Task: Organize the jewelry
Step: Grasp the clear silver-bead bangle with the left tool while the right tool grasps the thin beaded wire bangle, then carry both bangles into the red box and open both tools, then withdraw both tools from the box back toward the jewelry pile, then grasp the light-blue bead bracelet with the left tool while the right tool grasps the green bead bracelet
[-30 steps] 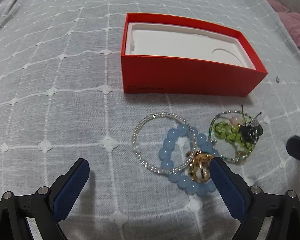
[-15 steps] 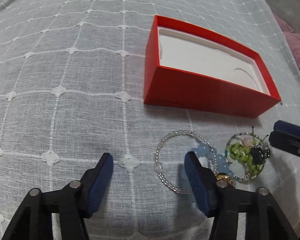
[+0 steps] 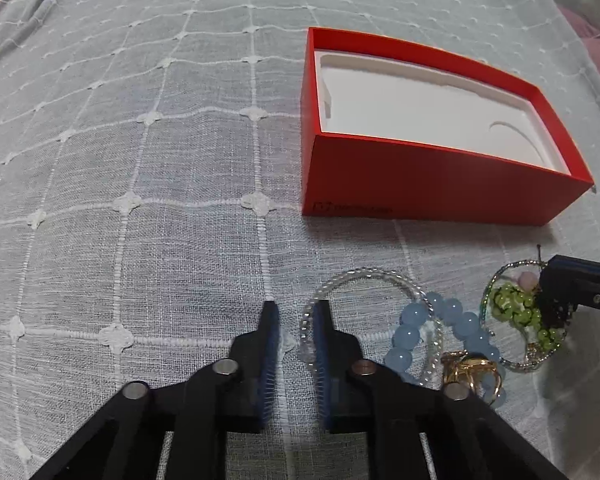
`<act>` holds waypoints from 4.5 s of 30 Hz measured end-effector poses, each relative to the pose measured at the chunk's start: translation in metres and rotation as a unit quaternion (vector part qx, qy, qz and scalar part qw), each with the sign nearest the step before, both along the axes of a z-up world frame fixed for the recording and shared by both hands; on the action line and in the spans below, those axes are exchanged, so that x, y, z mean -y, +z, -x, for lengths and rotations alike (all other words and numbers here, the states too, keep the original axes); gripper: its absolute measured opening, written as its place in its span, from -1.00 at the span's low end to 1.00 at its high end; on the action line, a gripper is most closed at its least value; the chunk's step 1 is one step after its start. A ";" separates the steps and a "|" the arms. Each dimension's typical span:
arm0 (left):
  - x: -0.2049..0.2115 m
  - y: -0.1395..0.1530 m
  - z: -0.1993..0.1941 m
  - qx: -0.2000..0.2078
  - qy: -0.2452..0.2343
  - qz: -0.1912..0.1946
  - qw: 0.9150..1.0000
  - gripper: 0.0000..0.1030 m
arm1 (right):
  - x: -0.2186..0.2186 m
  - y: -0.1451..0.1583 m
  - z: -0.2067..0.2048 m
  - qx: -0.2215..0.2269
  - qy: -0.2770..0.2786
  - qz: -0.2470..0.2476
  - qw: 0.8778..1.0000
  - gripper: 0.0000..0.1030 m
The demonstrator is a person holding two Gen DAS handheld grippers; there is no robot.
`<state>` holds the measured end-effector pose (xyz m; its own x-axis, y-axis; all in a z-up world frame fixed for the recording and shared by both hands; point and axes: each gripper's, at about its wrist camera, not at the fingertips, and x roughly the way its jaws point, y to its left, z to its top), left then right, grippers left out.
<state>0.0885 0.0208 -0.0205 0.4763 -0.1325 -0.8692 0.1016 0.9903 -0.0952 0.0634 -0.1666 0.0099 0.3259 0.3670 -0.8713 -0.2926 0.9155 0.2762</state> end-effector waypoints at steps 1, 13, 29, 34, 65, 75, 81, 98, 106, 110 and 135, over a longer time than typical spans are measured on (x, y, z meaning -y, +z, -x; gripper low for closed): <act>-0.001 0.001 0.000 -0.001 0.001 0.005 1.000 -0.97 | 0.000 0.001 0.001 0.002 -0.001 -0.002 1.000 -0.90; -0.004 0.027 0.015 0.040 0.000 0.028 0.999 -1.00 | 0.000 0.034 0.014 0.046 0.004 -0.019 0.999 -0.91; 0.010 0.085 0.008 0.124 -0.003 0.094 0.988 -1.00 | 0.012 0.083 0.007 0.123 -0.034 -0.040 0.991 -0.91; 0.022 0.099 -0.003 0.156 -0.026 0.135 0.978 -1.00 | 0.016 0.088 -0.003 0.153 -0.056 -0.022 0.986 -0.91; 0.024 0.040 -0.062 0.137 0.022 0.048 0.989 -1.00 | 0.004 0.029 -0.052 0.136 -0.075 0.018 0.988 -0.90; 0.031 0.053 -0.049 0.142 0.008 0.021 0.990 -0.30 | 0.018 0.044 -0.038 0.146 -0.074 0.013 0.986 -0.37; 0.032 0.063 -0.032 0.141 0.002 0.008 0.990 0.24 | 0.022 0.055 -0.021 0.147 -0.075 0.019 0.986 -0.20; 0.012 0.047 0.012 0.080 0.006 -0.023 0.996 0.89 | 0.021 0.042 0.025 0.107 -0.064 0.050 0.991 0.34; -0.003 0.027 0.024 0.034 0.012 -0.022 0.999 0.89 | 0.023 0.024 0.041 0.067 -0.068 0.069 0.993 0.41; -0.012 0.021 0.033 0.021 0.012 -0.015 1.000 0.89 | 0.022 0.015 0.050 0.058 -0.056 0.087 0.993 0.41; 0.017 0.010 0.039 0.017 -0.053 0.008 0.998 0.09 | 0.022 -0.004 0.062 0.039 -0.028 0.125 0.991 0.41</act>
